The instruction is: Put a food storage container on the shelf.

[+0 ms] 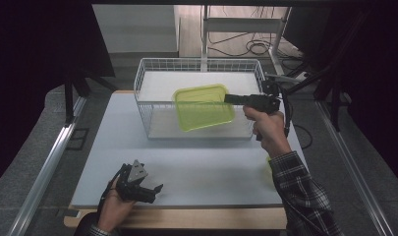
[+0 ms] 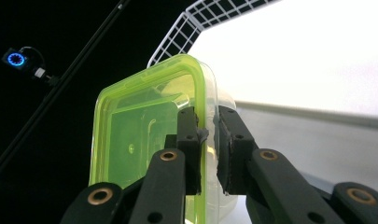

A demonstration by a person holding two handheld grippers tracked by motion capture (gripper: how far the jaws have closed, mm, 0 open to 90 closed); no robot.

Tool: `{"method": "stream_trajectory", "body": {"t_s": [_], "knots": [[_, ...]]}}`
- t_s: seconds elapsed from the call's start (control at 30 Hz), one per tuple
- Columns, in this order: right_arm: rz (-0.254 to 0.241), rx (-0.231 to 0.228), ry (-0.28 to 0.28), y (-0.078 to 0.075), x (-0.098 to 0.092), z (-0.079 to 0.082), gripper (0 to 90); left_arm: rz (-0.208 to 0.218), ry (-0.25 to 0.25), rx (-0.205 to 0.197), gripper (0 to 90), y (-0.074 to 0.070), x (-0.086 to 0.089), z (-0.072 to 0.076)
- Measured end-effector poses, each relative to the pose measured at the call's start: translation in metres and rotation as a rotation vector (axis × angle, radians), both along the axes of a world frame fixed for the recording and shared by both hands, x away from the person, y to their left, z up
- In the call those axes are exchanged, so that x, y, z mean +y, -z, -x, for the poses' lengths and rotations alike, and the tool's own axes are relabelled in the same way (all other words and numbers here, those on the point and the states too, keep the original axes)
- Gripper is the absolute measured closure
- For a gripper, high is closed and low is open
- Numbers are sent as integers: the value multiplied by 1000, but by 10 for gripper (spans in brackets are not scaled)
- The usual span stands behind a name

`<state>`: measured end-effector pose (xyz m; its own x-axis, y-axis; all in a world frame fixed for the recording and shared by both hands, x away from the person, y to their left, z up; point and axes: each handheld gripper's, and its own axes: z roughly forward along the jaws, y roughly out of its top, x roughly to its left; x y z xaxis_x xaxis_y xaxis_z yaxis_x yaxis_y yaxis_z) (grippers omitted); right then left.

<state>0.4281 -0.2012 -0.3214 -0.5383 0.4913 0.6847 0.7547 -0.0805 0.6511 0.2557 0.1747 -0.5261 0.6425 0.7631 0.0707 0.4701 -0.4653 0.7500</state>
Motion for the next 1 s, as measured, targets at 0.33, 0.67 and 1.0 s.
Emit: {"method": "stream_trajectory", "body": {"t_s": [0.33, 0.67, 1.0], "knots": [[14, -41, 76, -18, 8, -19, 803, 5, -1, -1, 25, -1, 1, -1], [39, -53, 156, -24, 13, -39, 803, 5, 0, 3, 25, -1, 3, -1], [81, -57, 220, -21, 20, -56, 802, 0, 1, 3, 25, -1, 2, -1]]}}
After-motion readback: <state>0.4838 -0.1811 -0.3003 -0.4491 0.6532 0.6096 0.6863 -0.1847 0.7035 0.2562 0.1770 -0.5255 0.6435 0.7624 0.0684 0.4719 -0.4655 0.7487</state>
